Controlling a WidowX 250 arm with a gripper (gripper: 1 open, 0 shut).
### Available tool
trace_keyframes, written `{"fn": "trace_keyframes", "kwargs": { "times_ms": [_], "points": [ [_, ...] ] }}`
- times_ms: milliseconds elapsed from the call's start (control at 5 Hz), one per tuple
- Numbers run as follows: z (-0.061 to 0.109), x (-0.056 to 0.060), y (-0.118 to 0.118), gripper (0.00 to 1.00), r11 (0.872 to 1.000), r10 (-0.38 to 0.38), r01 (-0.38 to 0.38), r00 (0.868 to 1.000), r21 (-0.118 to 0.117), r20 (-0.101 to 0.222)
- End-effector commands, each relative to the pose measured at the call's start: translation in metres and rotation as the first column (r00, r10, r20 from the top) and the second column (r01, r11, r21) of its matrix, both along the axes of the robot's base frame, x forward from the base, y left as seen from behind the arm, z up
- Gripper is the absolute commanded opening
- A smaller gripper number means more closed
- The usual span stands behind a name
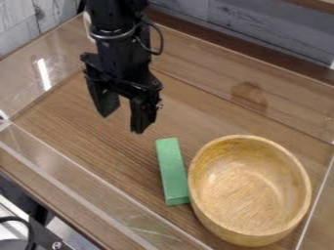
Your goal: Remove the green block from inside the brown bowl and put it on the table
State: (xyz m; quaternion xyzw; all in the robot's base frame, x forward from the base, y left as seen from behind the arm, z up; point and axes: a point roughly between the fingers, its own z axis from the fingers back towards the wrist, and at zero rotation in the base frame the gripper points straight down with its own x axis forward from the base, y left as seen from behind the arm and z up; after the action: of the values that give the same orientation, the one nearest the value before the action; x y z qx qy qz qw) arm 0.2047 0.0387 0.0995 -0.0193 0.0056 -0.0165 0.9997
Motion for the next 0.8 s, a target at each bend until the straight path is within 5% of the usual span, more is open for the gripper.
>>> {"fn": "trace_keyframes", "kwargs": {
  "times_ms": [0, 600],
  "points": [
    [0.0109, 0.0098, -0.0013, 1.0, 1.0, -0.006, 0.006, 0.999, 0.003, 0.046],
    [0.0073, 0.011, -0.0093, 1.0, 1.0, -0.017, 0.018, 0.999, -0.016, 0.039]
  ]
}}
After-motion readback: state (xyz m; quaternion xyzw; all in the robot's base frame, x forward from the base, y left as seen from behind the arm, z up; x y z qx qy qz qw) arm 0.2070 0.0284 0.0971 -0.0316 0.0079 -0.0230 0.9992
